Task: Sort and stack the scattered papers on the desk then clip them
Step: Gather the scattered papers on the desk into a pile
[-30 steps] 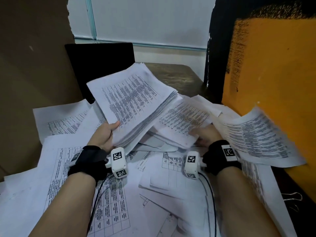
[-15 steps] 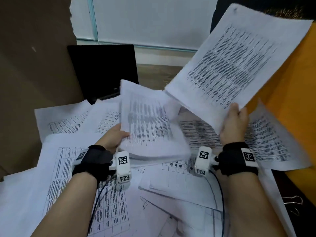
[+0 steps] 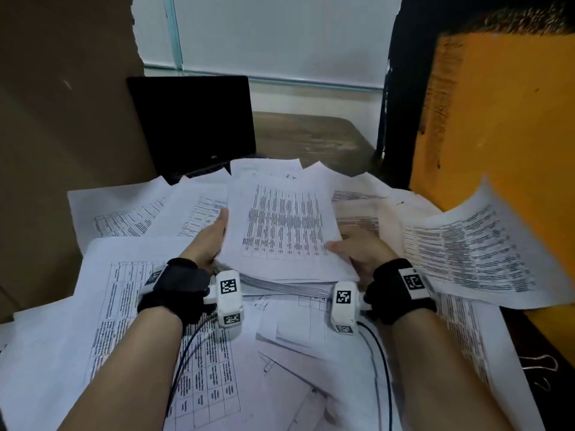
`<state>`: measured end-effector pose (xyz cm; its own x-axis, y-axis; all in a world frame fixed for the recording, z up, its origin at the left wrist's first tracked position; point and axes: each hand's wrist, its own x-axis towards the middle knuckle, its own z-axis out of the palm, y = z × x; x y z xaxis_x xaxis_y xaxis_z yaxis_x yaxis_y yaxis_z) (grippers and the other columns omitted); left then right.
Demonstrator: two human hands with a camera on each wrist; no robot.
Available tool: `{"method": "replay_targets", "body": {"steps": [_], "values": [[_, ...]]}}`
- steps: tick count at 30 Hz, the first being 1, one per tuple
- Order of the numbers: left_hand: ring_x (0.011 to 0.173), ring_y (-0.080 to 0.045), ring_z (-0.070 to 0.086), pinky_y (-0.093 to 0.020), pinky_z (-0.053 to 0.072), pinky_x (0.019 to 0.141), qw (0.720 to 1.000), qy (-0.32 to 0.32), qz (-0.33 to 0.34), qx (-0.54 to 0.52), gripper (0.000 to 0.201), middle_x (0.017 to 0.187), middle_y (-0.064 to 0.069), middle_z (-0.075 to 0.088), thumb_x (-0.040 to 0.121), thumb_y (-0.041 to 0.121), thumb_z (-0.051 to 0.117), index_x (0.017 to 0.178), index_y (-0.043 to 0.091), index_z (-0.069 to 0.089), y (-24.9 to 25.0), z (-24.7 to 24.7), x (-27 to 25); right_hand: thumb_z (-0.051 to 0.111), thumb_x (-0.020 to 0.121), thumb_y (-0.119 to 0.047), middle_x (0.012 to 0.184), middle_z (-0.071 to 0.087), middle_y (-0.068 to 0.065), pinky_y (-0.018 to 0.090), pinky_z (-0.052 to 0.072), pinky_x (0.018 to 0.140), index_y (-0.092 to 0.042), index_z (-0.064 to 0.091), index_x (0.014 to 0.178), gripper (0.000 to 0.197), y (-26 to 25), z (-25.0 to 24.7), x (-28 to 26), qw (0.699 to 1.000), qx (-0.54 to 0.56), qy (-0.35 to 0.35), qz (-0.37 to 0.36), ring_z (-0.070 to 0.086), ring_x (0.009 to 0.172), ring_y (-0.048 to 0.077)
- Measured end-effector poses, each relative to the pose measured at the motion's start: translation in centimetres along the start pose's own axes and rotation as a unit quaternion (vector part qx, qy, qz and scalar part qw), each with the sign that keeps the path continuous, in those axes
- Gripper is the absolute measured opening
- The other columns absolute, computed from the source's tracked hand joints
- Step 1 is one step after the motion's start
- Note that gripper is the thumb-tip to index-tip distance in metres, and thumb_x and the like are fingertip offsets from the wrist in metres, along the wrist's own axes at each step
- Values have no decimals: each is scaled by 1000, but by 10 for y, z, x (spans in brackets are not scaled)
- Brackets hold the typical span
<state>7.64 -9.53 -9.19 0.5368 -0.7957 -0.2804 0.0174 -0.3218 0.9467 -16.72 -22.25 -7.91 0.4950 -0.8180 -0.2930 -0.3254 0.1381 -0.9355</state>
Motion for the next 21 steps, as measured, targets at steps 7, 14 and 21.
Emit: {"method": "replay_targets", "body": {"steps": [7,14,21], "values": [[96,-24,63,-35,50,85,991,-35,120,50,29,121,-11,64,95,13,56,122,16,49,0,3,3,85,57,-47,105,74,8,40,56,87,-12,66,110,67,-1,-6,4,998,10,36,-42,70,92,22],[126,-13,53,-39,40,109,965,-24,248,-79,55,138,5,55,91,35,55,142,25,38,40,31,-31,81,75,-35,112,72,3,32,58,79,-14,57,128,62,-33,-13,-29,976,181,15,-116,71,99,16],[97,19,52,6,33,81,871,162,460,-67,27,112,14,54,104,22,34,126,10,42,115,49,-109,63,92,-29,104,68,-18,27,50,93,-35,62,102,12,-96,-12,-98,936,58,94,-334,64,96,-7]]}}
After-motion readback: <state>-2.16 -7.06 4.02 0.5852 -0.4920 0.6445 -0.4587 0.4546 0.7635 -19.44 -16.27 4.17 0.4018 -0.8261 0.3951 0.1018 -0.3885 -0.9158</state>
